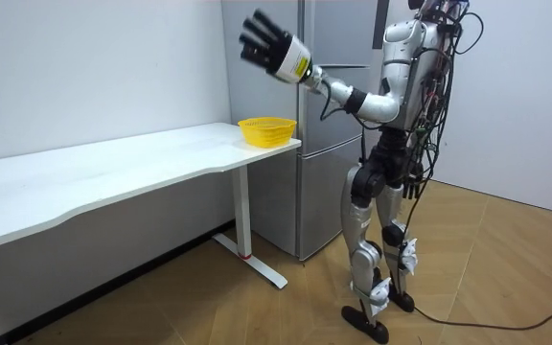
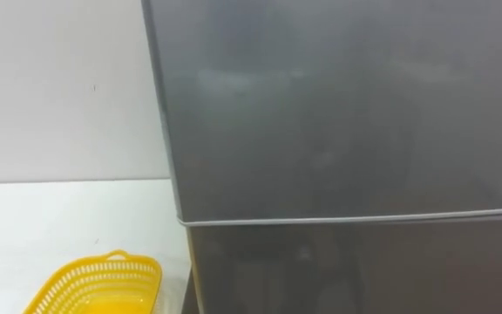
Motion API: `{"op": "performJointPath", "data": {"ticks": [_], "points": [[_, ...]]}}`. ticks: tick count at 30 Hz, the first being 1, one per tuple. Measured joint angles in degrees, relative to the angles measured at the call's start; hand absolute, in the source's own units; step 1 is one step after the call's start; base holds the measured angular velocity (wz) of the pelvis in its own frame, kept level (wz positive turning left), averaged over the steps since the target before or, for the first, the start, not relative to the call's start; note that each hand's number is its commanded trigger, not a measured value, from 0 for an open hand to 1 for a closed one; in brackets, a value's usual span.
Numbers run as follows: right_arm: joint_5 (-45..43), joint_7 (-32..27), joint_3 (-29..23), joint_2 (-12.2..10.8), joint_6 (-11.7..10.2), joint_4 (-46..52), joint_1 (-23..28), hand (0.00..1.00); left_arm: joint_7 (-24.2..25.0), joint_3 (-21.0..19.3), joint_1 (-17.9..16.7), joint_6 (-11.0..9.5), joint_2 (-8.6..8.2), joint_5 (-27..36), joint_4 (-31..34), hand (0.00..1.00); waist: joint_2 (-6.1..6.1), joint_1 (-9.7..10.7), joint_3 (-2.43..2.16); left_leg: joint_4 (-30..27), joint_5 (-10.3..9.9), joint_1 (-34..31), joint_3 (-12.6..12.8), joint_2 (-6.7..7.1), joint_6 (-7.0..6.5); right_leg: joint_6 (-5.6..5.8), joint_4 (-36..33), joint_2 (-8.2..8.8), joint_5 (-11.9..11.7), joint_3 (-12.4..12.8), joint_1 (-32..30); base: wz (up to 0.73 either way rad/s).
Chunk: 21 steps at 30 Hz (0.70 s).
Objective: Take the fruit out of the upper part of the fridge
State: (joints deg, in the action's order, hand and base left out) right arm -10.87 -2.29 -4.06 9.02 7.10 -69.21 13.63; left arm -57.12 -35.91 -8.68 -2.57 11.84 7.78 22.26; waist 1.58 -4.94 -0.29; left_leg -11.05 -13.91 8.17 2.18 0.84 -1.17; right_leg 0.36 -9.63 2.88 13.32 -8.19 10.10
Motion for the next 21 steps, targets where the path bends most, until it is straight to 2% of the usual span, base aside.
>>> {"op": "performJointPath", "data": {"ticks": [3, 4, 5, 8, 9, 11, 16, 17, 18, 21], "points": [[-0.2, 1.4, 0.4, 0.0, 0.0, -0.5, 0.3, 0.0, 3.2, 0.2, 0.1, -0.1, 0.01, 0.4, 3.2, 0.0, 0.05, 0.3, 0.16, -0.3, 0.0, -0.1, -0.1, -0.04, 0.0, 0.0, -0.1, -0.01, 0.0, -0.1, 0.0, 0.03], [-0.9, 2.1, 0.4, 0.0, 0.2, -0.8, 0.2, 0.0, 4.8, 0.6, 0.2, -0.1, 0.04, 0.6, 4.2, 0.0, 0.36, 0.6, 0.06, -0.4, 0.0, -0.2, -0.3, -0.03, 0.0, 0.0, -0.3, -0.02, 0.0, -0.2, 0.0, 0.05], [-1.2, 2.5, 0.5, 0.0, 0.4, -0.8, 0.1, 0.0, 5.8, 1.5, 0.2, -0.1, 0.03, 0.8, 4.6, 0.0, 0.08, 0.7, 0.26, -0.4, 0.0, -0.3, -0.3, -0.03, 0.0, 0.0, -0.3, -0.01, 0.0, -0.3, -0.1, 0.12], [-2.4, 5.0, 0.5, 0.0, 0.7, -0.8, -1.1, 0.0, 12.2, 7.5, 0.3, 0.2, 0.02, 1.6, 7.1, 0.0, -0.15, 2.9, 0.35, -0.8, 0.0, -1.1, -1.3, 0.14, 0.0, 0.05, -0.2, 0.12, 0.0, -1.5, 0.0, 0.18], [-2.5, 5.3, 0.6, 0.0, 0.9, -0.8, -1.3, 0.0, 13.6, 8.7, 0.3, 0.2, 0.02, 1.7, 7.5, 0.0, 0.08, 3.2, 0.19, -0.9, 0.0, -1.3, -1.4, 0.13, 0.0, 0.04, -0.2, 0.1, 0.0, -1.5, 0.0, 0.05], [-2.5, 6.3, 0.6, 0.0, 1.1, -0.8, -1.9, 0.0, 19.8, 13.7, 1.5, 0.3, 0.02, 3.5, 8.8, 0.0, -0.08, 3.8, 0.36, -1.3, 0.0, -1.6, -1.3, 0.07, 0.0, -0.03, -0.1, 0.02, -0.1, -1.4, -0.1, 0.0], [-2.7, 6.6, 0.6, -0.1, 1.3, -2.2, -3.7, 0.0, 29.2, 18.8, 4.6, 1.3, 0.03, 6.6, 9.3, 0.0, -0.31, 6.1, 0.6, -1.6, 0.0, -1.5, -1.1, 0.08, 0.01, -0.03, -0.1, 0.07, -0.1, -1.3, -0.2, -0.01], [-2.7, 6.6, 0.6, -0.1, 1.3, -2.3, -3.8, 0.0, 30.2, 19.2, 4.8, 1.5, 0.03, 6.9, 9.3, 0.0, -0.15, 6.2, 0.75, -1.6, 0.0, -1.5, -1.0, 0.07, 0.01, -0.03, 0.0, 0.07, -0.1, -1.3, -0.2, 0.0], [-2.7, 6.4, 0.6, -0.1, 1.3, -2.7, -4.3, 0.0, 32.1, 20.0, 5.5, 2.1, 0.03, 7.8, 9.3, 0.0, -0.19, 6.6, 1.1, -1.6, 0.0, -1.6, -0.9, 0.05, 0.01, -0.03, 0.0, 0.05, -0.1, -1.2, -0.3, -0.03], [-3.2, 6.1, 0.6, -0.1, 1.5, -3.7, -5.5, 0.0, 35.9, 22.1, 6.7, 2.7, 0.04, 8.4, 9.3, 0.0, -0.3, 7.4, 1.14, -1.6, 0.0, -2.2, -0.6, -0.04, 0.01, -0.03, -0.2, 0.03, -0.1, -1.1, -1.1, -0.02]]}}
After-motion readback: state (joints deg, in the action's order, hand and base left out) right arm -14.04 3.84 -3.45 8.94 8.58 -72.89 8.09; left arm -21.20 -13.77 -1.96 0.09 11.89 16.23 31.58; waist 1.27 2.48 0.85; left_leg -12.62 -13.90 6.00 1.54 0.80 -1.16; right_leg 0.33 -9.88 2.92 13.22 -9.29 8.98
